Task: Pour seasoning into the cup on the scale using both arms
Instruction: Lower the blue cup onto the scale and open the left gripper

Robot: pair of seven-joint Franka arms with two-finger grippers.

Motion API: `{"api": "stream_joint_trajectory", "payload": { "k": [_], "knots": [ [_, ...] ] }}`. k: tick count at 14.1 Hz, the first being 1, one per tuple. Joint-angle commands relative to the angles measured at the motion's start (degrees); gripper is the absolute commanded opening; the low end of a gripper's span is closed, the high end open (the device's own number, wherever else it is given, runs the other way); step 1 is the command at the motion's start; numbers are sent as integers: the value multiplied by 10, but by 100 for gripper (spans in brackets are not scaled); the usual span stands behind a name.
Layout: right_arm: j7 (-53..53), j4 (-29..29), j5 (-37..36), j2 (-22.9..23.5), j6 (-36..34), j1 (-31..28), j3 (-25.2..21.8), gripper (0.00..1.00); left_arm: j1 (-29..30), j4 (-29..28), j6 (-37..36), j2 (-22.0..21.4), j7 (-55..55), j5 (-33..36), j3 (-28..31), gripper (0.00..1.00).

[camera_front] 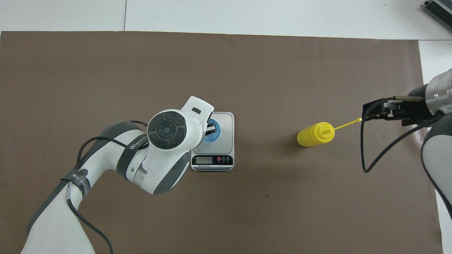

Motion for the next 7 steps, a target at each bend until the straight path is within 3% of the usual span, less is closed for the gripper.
{"api": "stream_joint_trajectory", "payload": {
  "k": [1,2,7],
  "knots": [
    [-13,-15,-5,-13,1,-7,3,100,5,4,13,6,2,15,-3,68],
    [-13,-15,-5,-13,1,-7,3,100,5,7,11,7,1,15,-3,100],
    [-13,-15,-5,-13,1,-7,3,100,45,61,-114,-35,56,15,0,100]
  ]
}}
